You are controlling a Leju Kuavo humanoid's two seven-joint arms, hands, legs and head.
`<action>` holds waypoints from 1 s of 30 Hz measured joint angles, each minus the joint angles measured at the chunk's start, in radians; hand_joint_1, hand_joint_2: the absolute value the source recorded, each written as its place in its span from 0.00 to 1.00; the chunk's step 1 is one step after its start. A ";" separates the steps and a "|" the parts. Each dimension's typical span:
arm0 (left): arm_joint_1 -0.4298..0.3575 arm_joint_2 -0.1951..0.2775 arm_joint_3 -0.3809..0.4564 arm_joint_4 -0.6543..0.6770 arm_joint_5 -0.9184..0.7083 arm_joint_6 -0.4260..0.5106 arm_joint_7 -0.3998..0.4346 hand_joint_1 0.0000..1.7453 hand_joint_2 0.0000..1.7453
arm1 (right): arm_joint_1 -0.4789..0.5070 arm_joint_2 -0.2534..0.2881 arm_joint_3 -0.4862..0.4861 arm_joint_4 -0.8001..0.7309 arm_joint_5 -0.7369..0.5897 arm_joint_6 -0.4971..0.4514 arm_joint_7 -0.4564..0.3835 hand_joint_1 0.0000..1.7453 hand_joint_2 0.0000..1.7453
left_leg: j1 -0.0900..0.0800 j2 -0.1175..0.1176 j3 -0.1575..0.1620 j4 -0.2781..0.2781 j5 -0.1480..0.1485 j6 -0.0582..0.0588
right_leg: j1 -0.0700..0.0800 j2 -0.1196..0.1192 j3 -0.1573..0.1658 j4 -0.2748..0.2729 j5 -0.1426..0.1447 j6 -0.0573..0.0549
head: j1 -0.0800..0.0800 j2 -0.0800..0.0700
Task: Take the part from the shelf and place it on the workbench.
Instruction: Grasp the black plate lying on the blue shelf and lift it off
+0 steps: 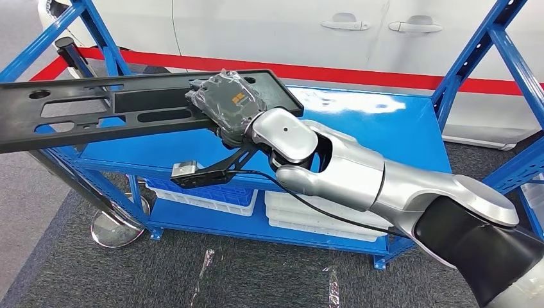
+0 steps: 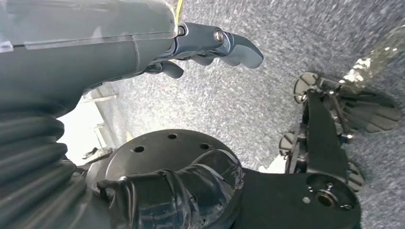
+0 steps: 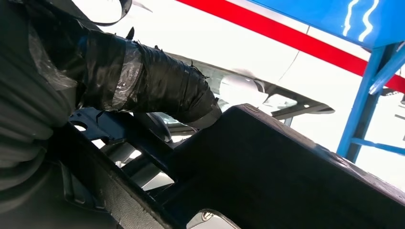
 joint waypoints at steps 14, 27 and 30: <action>0.000 0.004 0.000 0.000 -0.009 0.034 -0.013 0.00 1.00 | 0.018 -0.036 0.001 -0.088 0.080 -0.054 -0.017 1.00 1.00 | -0.004 0.000 0.003 -0.003 0.001 0.014 | -0.007 0.001 0.006 -0.014 0.006 0.009 | -0.001 0.000; -0.003 0.013 0.000 0.004 -0.008 0.031 -0.017 0.00 1.00 | 0.048 -0.070 0.005 -0.120 0.103 -0.051 -0.008 1.00 1.00 | 0.044 0.001 0.047 -0.014 -0.027 -0.025 | -0.054 0.004 -0.041 0.032 0.015 0.074 | 0.017 0.000; -0.002 0.012 0.000 0.005 -0.006 0.032 -0.017 0.00 1.00 | 0.058 -0.070 0.008 -0.126 0.110 -0.044 -0.007 1.00 1.00 | 0.045 0.000 0.040 -0.003 -0.034 -0.039 | -0.049 0.007 -0.050 0.049 -0.001 0.031 | 0.012 0.000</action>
